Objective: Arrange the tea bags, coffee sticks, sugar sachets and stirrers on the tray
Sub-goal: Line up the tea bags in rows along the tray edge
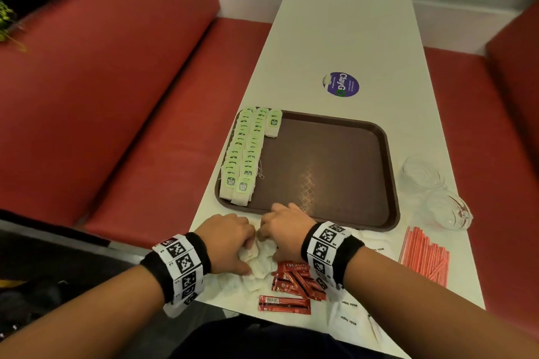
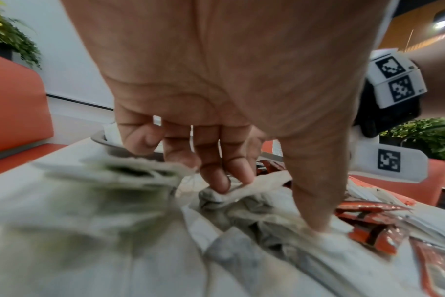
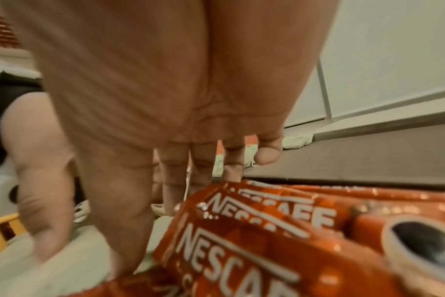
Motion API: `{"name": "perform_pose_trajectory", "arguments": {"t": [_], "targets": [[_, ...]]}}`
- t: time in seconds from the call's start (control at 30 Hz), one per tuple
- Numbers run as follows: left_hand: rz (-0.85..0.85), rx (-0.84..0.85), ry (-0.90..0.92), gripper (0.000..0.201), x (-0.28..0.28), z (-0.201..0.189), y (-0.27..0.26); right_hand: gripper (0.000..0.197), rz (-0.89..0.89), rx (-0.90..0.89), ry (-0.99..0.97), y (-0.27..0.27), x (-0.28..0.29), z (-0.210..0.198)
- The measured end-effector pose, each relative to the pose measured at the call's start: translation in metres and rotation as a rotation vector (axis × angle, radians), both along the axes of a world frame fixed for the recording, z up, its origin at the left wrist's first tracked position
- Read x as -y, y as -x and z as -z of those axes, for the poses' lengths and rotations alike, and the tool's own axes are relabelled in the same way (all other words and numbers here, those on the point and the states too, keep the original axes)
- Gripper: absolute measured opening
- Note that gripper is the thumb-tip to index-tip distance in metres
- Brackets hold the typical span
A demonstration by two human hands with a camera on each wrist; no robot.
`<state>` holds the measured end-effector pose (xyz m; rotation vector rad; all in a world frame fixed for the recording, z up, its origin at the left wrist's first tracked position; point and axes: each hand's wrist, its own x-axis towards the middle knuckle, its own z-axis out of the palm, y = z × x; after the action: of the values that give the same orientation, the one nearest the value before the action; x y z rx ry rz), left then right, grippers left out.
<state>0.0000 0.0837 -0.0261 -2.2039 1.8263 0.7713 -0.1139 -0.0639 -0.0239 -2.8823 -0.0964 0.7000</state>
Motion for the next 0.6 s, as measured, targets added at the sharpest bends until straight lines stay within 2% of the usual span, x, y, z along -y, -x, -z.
{"name": "perform_pose_trajectory", "arguments": {"t": [0.27, 0.37, 0.5, 0.6], "targets": [[-0.094, -0.056, 0.044, 0.019, 0.0, -0.003, -0.011, 0.029, 0.034, -0.004, 0.052, -0.007, -0.006, -0.003], [-0.143, -0.105, 0.078, 0.016, 0.0, -0.005, -0.015, 0.025, 0.014, -0.013, 0.055, -0.007, -0.004, -0.003], [-0.181, -0.142, 0.134, 0.014, -0.001, -0.007, -0.023, 0.03, -0.023, -0.011, 0.057, -0.005, -0.005, 0.001], [-0.213, -0.159, 0.159, 0.013, -0.002, -0.007, -0.029, 0.021, -0.042, -0.017, 0.09, -0.007, -0.008, 0.001]]}}
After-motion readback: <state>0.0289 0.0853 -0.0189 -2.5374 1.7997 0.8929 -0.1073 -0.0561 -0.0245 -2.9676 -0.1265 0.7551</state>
